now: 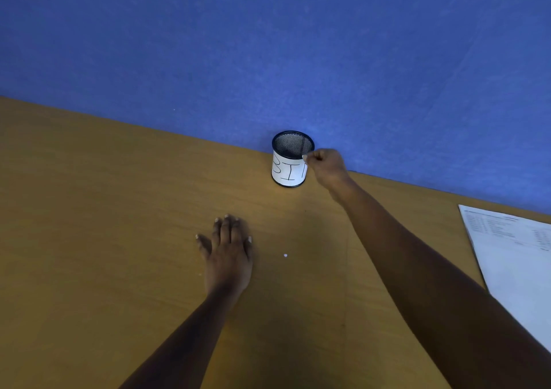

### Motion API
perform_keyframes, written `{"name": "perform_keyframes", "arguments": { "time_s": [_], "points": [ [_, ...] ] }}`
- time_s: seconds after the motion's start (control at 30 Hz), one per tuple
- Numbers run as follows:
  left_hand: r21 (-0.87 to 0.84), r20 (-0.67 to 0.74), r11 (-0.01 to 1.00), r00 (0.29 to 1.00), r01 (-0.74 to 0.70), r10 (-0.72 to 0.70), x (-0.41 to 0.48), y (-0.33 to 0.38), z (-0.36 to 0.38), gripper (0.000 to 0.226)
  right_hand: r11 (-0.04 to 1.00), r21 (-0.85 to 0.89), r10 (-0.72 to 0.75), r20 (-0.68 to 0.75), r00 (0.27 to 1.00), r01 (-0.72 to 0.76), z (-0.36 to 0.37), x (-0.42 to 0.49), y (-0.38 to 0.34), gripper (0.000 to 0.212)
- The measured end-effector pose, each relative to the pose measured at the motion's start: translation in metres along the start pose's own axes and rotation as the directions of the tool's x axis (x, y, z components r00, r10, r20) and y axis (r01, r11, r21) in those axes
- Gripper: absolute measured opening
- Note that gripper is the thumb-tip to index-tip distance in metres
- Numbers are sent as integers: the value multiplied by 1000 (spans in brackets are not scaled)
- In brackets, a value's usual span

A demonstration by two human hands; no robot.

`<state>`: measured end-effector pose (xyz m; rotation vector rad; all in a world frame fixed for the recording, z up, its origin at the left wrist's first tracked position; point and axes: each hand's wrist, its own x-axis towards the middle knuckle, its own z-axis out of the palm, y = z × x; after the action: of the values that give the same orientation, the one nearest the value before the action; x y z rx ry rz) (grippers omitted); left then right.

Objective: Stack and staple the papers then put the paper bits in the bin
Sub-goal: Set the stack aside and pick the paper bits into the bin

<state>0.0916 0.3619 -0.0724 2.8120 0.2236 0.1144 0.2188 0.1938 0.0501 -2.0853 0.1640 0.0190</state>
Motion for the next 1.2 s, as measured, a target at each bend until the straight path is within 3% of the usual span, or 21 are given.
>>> {"name": "perform_keyframes", "arguments": {
  "time_s": [0.2,0.37,0.47,0.57,0.77,1.0,1.2],
  "points": [
    [-17,-11,1000,1000,-14,14,-1,-3,-1,75,992,-122,-32,-121,992,17,5,35,-11,21],
    [-64,-144,978,971,-201,190,-1,-1,-3,40,979,-203,-43,-120,992,18,13,41,-11,19],
    [-205,-15,926,947,-318,322,6,7,-9,46,973,-231,-33,-123,992,3,17,44,-6,22],
    [-296,150,891,904,-345,400,17,14,-16,61,962,-274,-30,-124,992,-5,19,46,-4,23],
    [-339,174,901,923,-271,343,24,26,-22,25,955,-298,-52,-147,988,6,18,48,0,18],
    [-318,243,932,935,-175,259,25,38,-29,20,960,-280,-71,-187,980,16,15,46,-1,11],
    [-193,313,953,906,-233,285,28,49,-32,17,971,-219,-140,-211,968,93,16,41,-2,6]
  ]
}}
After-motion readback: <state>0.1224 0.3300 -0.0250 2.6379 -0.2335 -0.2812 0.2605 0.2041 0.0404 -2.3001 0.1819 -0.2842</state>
